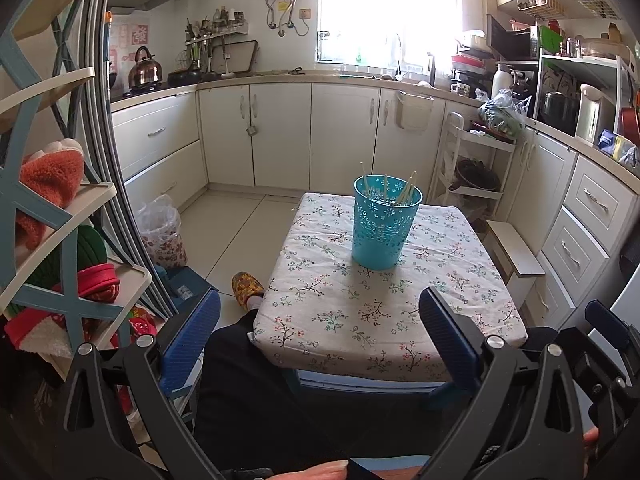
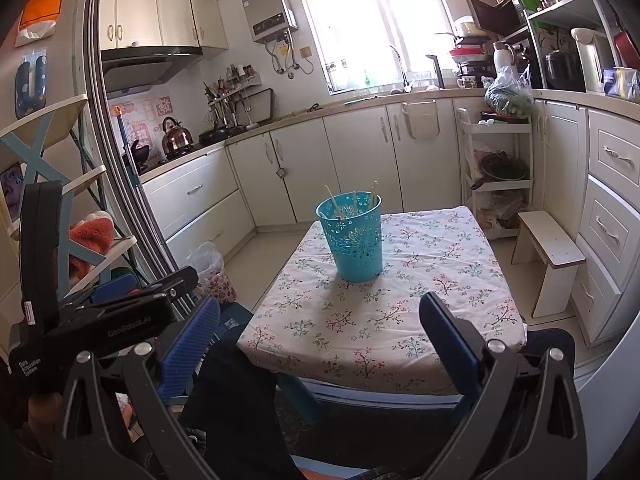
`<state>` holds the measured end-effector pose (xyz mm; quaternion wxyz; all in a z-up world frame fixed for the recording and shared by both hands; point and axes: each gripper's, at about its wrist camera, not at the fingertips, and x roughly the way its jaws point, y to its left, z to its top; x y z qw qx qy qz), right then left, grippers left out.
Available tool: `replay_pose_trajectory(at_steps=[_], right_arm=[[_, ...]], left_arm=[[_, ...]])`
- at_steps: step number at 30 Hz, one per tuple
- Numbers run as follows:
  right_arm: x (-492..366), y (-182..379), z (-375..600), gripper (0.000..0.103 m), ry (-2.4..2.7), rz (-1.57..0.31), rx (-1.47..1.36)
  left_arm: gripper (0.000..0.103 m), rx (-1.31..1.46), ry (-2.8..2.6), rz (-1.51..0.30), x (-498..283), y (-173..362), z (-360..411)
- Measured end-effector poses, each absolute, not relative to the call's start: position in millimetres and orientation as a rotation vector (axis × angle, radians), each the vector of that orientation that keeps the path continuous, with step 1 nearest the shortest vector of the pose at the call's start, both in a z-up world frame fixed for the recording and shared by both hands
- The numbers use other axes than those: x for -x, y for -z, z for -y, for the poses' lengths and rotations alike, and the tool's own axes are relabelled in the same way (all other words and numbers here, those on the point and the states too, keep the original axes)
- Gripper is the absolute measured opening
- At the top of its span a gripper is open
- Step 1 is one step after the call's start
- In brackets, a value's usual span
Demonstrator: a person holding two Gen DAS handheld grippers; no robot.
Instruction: Organize utensils
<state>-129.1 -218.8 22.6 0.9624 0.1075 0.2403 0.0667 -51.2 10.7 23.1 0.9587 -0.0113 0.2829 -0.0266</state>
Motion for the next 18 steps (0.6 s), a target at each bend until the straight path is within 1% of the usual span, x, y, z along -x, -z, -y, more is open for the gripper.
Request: replay_pose_trajectory(at_steps=[18], right_arm=[[131.0, -25.7, 219.8, 0.096, -0.135, -0.477, -0.209]], left_arm=[[0.096, 0.021, 0.054, -0.569, 53.8, -25.0, -9.2]])
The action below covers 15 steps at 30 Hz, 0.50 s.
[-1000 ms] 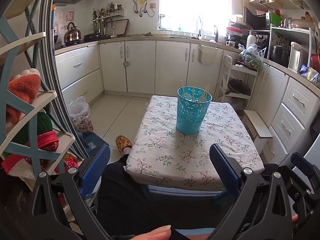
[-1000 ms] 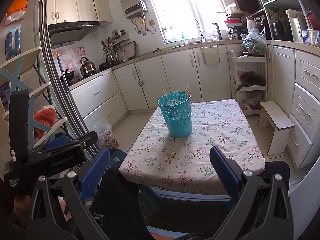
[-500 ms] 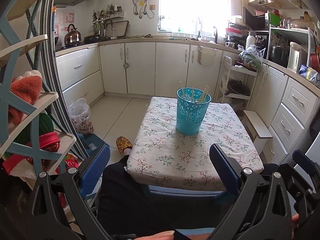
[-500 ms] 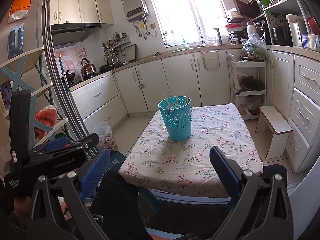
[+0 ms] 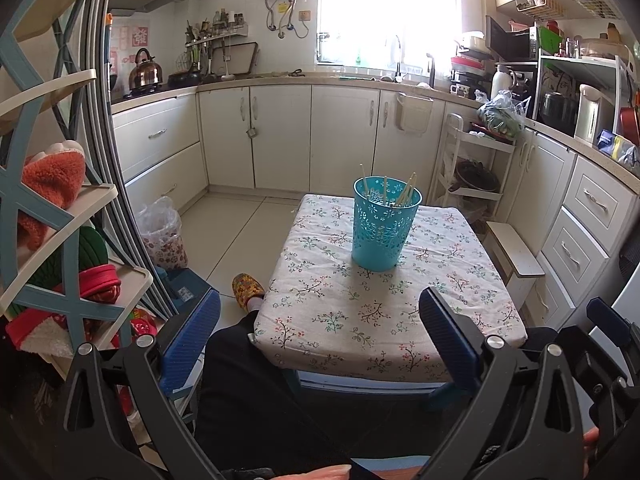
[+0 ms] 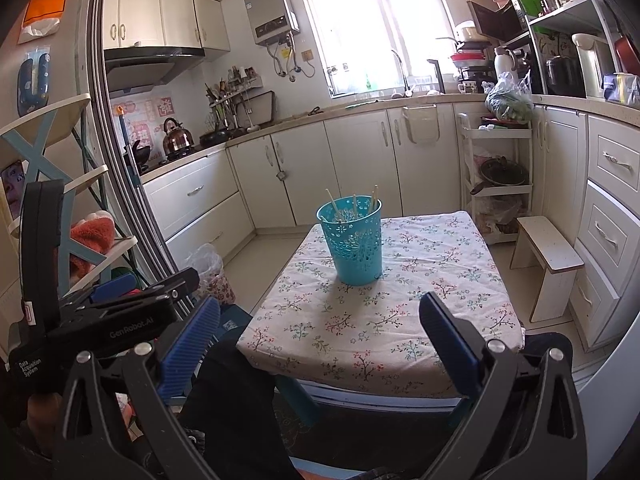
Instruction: Organize utensils
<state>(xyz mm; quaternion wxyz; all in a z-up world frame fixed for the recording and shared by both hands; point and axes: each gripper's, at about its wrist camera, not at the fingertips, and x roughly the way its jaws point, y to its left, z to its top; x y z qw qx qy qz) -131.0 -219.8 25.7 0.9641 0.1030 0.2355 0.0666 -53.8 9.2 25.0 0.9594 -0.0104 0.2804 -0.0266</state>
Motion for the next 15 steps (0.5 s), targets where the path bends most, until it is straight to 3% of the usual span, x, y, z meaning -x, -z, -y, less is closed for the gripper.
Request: replay_pose_trajectory(at_steps=[15], right_arm=[[131.0, -26.1, 220.7, 0.096, -0.136, -0.477, -0.208]], left_arm=[[0.096, 0.022, 0.054, -0.568, 54.4, -24.9, -9.0]])
